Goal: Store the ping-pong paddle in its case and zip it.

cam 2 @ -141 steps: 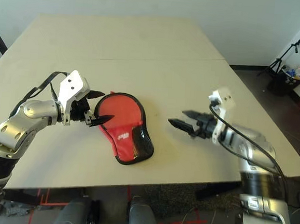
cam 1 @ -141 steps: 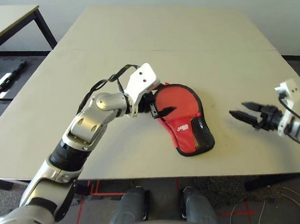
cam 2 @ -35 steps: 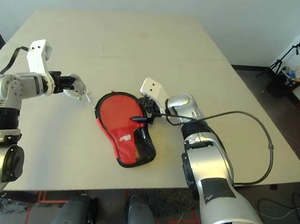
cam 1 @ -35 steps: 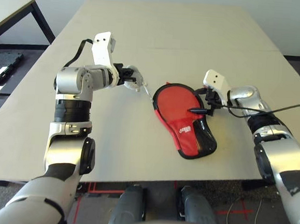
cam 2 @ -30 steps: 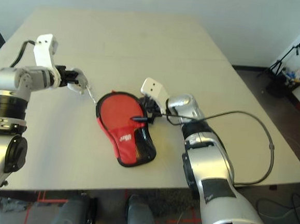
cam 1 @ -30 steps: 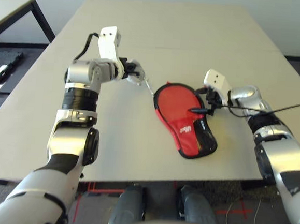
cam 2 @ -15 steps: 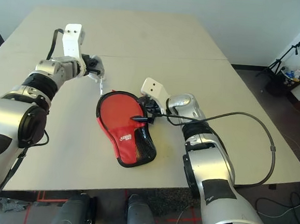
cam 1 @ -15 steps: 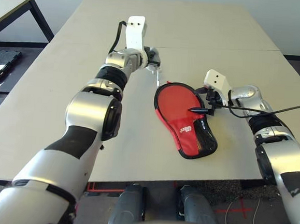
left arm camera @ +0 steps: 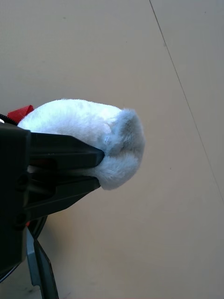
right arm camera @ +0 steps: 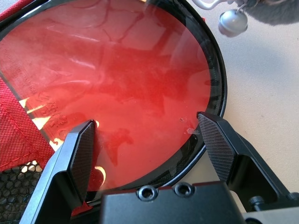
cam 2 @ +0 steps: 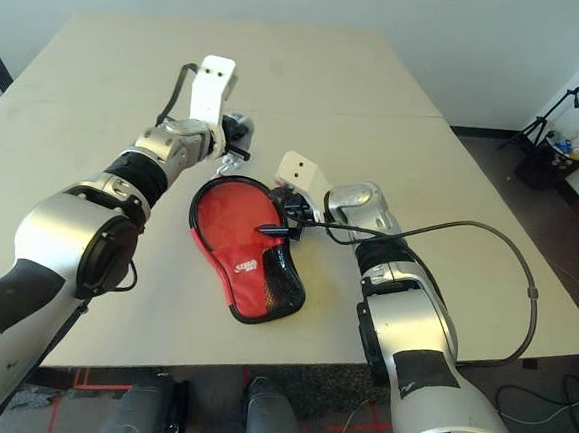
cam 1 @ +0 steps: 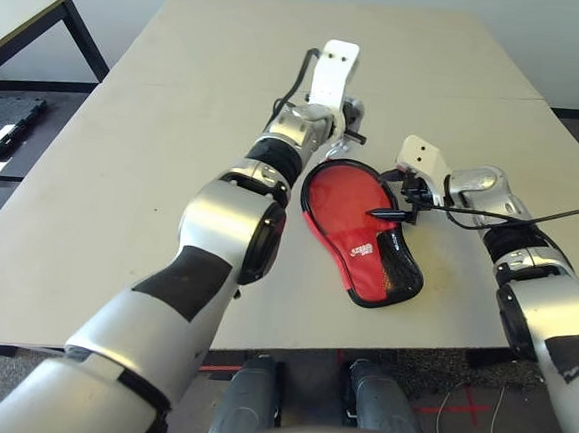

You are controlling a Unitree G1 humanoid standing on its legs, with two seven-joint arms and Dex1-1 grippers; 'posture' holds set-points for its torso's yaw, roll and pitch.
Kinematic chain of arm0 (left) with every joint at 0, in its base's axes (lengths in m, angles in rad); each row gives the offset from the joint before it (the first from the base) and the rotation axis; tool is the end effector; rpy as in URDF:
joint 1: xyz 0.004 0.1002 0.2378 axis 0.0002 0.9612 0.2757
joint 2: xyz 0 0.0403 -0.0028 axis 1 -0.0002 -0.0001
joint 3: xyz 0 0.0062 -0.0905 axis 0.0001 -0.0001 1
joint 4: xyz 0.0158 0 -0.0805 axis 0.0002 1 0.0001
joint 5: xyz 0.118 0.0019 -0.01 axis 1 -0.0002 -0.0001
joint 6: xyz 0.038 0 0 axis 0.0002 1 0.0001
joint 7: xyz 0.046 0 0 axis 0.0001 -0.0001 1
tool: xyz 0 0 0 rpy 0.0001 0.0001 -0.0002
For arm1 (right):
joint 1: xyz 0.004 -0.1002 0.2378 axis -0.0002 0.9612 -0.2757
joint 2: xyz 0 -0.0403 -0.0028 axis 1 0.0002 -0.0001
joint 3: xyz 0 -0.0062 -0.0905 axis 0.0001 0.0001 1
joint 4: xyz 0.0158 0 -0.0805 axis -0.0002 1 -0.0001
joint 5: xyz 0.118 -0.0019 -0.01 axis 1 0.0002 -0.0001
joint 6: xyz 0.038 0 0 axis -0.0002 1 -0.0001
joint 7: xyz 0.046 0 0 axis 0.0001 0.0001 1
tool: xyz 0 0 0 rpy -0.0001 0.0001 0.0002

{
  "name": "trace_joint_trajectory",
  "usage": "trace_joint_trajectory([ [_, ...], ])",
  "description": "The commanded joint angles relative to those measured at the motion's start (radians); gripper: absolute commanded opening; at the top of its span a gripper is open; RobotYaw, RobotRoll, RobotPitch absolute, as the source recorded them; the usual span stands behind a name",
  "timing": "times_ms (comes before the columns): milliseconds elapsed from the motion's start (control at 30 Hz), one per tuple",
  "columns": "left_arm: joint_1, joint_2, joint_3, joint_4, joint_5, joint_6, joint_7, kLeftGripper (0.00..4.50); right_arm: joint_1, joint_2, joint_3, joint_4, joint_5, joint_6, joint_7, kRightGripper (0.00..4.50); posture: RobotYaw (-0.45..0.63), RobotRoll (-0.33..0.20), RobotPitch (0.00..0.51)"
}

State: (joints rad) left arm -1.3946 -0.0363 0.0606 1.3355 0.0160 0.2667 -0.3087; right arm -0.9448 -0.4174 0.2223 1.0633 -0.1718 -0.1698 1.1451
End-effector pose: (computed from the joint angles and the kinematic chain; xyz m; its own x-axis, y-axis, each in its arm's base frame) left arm 0.3753 0.0426 0.1956 0.7972 -0.5161 -0.3131 0.5628 0.8230 0.0764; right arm 0.3605 -0.1997 0.1382 0.3734 0.7151 -0.5909 -0.9266 0.2574 -0.2740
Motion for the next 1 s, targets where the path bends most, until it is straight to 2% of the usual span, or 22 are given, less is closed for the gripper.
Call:
trace_joint_trajectory([
  [33,-0.011,-0.049,-0.004,-0.025,0.002,-0.038,-0.035,0.64,0.083,0.019,0.075,0.069,-0.076,0.04,-0.021,4.5,-0.11,0.0,0.098],
  [67,-0.01,-0.052,-0.002,-0.026,0.0,-0.037,-0.034,0.78,0.082,0.019,0.075,0.07,-0.076,0.04,-0.024,4.5,-0.11,0.0,0.098],
  [433,-0.029,-0.029,0.014,-0.036,-0.01,-0.035,-0.057,4.43,0.09,0.025,0.077,0.074,-0.08,0.036,-0.042,4.5,-0.1,0.0,0.105],
  [767,-0.068,0.101,-0.018,-0.036,0.034,-0.085,-0.086,4.47,0.089,0.031,0.081,0.076,-0.082,0.034,-0.04,4.5,-0.08,0.0,0.109],
  [1000,-0.022,0.213,-0.094,-0.065,0.103,-0.118,-0.221,4.47,0.088,0.032,0.08,0.078,-0.081,0.034,-0.038,4.5,-0.06,0.0,0.11],
])
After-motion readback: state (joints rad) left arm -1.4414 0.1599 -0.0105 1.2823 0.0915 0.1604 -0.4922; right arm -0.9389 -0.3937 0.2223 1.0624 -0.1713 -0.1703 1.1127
